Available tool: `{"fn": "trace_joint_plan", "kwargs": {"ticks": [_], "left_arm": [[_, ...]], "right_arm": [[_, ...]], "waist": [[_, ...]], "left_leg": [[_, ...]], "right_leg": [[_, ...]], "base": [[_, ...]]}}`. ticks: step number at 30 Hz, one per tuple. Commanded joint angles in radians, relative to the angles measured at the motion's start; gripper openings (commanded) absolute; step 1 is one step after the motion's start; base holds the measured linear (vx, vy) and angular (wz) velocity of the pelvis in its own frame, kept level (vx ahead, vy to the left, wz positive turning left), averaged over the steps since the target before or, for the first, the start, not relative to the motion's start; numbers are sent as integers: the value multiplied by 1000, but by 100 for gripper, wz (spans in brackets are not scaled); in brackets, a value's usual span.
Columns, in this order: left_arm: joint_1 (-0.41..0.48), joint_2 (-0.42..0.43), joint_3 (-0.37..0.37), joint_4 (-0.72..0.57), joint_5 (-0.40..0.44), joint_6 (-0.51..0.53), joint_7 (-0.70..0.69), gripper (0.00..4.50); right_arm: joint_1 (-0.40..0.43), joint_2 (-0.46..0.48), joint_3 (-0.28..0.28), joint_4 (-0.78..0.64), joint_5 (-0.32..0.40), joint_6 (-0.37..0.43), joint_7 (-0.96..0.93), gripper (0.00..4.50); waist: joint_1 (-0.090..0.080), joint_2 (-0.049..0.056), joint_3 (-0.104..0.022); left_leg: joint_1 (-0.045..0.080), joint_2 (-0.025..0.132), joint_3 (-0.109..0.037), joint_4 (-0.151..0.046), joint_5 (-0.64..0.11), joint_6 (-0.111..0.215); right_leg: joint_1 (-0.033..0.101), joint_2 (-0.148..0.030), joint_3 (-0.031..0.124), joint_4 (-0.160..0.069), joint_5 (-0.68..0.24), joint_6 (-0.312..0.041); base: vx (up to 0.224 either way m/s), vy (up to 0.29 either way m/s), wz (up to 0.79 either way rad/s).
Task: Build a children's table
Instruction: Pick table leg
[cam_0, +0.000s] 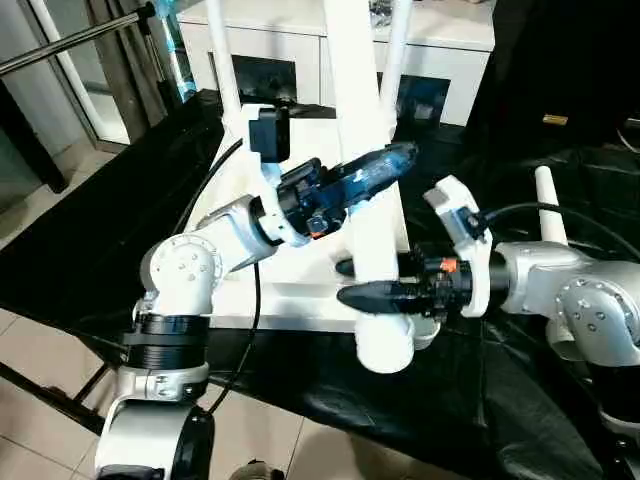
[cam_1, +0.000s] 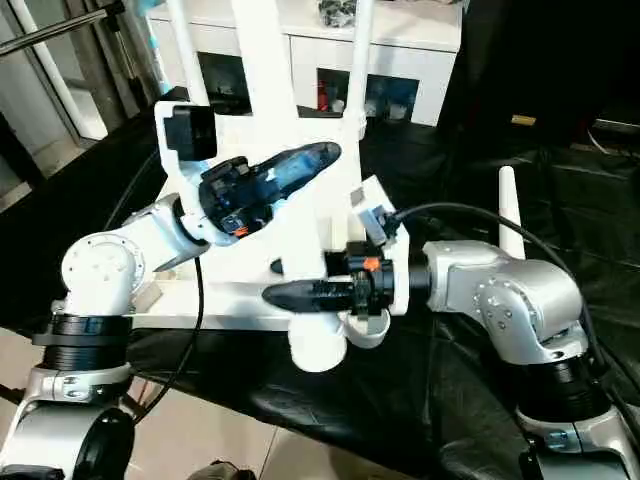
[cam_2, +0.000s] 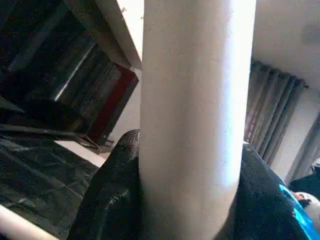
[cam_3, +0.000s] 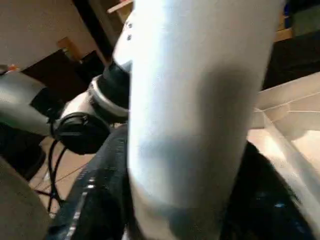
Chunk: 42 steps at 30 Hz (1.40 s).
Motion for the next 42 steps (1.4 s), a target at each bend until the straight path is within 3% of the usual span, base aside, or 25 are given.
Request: {"fn": "trace_joint_plan", "kwargs": {"ticks": [1, 5, 7, 11, 13, 14, 15, 16, 17, 18, 21, 24, 25, 28, 31, 34, 36, 42], "left_arm": [[-24, -3, -1, -44, -50, 14, -43, 182], [-26, -10, 2, -29, -39, 12, -16, 182], [-26, -15, 9, -26, -43, 12, 3, 238], [-21, -20, 12, -30, -16, -23, 31, 275], [-15, -25, -5, -30, 63, -88, 92, 297], [-16, -27, -20, -22, 127, -127, 150, 302], [-33, -22, -61, 16, 268, -170, 301, 305], [-33, -22, -61, 16, 268, -170, 301, 305], [-46, -28, -73, 42, 337, -174, 412, 305], [-51, -36, -84, 60, 393, -181, 500, 305], [-45, -51, -111, 62, 463, -204, 594, 305], [-44, -64, -111, 63, 484, -208, 641, 305], [-47, -79, -98, 72, 497, -216, 681, 277], [-64, -121, -46, 104, 510, -248, 775, 270], [-74, -143, -15, 111, 486, -276, 788, 229], [-74, -165, 1, 92, 439, -296, 753, 210], [-70, -173, 7, 77, 411, -285, 726, 203], [-57, -161, -5, 53, 363, -251, 625, 189]], "right_arm": [[14, -26, 6, 25, -47, -5, -34, 198], [16, -1, -1, 27, -54, -19, -73, 191], [16, 15, -9, 26, -56, -24, -97, 191], [16, 37, -15, 29, -75, -41, -140, 189], [10, 58, -13, 43, -117, -67, -200, 189], [5, 70, -6, 56, -150, -88, -243, 189], [-1, 95, 7, 84, -207, -124, -315, 189], [-1, 95, 7, 84, -207, -124, -315, 189], [-6, 119, 2, 99, -224, -134, -360, 188], [-12, 145, -7, 112, -235, -139, -406, 188], [-22, 176, -4, 115, -252, -148, -453, 188], [-24, 190, 1, 109, -259, -152, -469, 188], [-26, 200, 4, 107, -269, -157, -478, 188], [-29, 219, 13, 104, -291, -169, -499, 188], [-28, 229, 17, 95, -296, -171, -513, 188], [-28, 233, 24, 92, -311, -183, -523, 188], [-29, 238, 14, 107, -312, -181, -526, 244], [-25, 200, -26, 117, -256, -142, -443, 287]], "waist": [[1, -21, -75], [1, -24, -75], [1, -24, -75], [1, -23, -76], [-3, -18, -75], [-4, -21, -75], [-5, -20, -74], [-7, -21, -74], [-4, -20, -75], [-7, -26, -75], [-5, -27, -80], [-5, -25, -81], [-4, -24, -81], [-3, -23, -80], [-5, -22, -78], [-4, -21, -79], [-3, -18, -79], [-3, -16, -79]], "left_leg": [[27, 45, -20, -69, -137, 19], [26, 45, -20, -69, -142, 17], [26, 44, -20, -69, -140, 15], [27, 45, -20, -70, -143, 5], [26, 47, -23, -72, -145, 0], [26, 45, -22, -72, -147, -3], [25, 49, -25, -75, -153, -12], [32, 45, -23, -74, -180, -26], [34, 45, -23, -74, -186, -29], [26, 44, -25, -76, -177, -32], [25, 44, -26, -73, -141, -25], [21, 42, -23, -69, -108, -1], [22, 42, -22, -68, -111, 5], [21, 41, -22, -68, -120, 5], [21, 40, -22, -70, -151, 4], [23, 41, -23, -70, -151, -1], [23, 41, -24, -70, -150, 2], [24, 42, -24, -71, -160, 11]], "right_leg": [[48, -50, 40, -68, -215, -204], [49, -50, 40, -69, -223, -203], [48, -50, 40, -69, -224, -201], [47, -50, 40, -69, -228, -196], [46, -48, 40, -71, -216, -189], [48, -48, 39, -71, -215, -186], [46, -48, 40, -73, -221, -175], [43, -47, 41, -78, -251, -157], [46, -50, 41, -77, -260, -153], [49, -47, 42, -74, -253, -146], [51, -48, 40, -70, -199, -149], [50, -45, 40, -64, -134, -173], [51, -45, 39, -65, -129, -181], [52, -46, 39, -68, -140, -187], [51, -46, 37, -75, -193, -174], [49, -46, 37, -74, -179, -177], [49, -46, 37, -72, -164, -184], [52, -46, 37, -72, -162, -191]], "base": [[0, 0, 0], [0, 0, 0], [0, 0, 0], [0, 0, 0], [0, 0, 0], [0, 0, 0], [0, 0, 0], [0, 0, 0], [0, 0, 0], [0, 0, 0], [0, 0, 0], [0, 0, 0], [0, 0, 0], [0, 0, 0], [0, 0, 0], [0, 0, 0], [0, 0, 0], [0, 0, 0]]}}
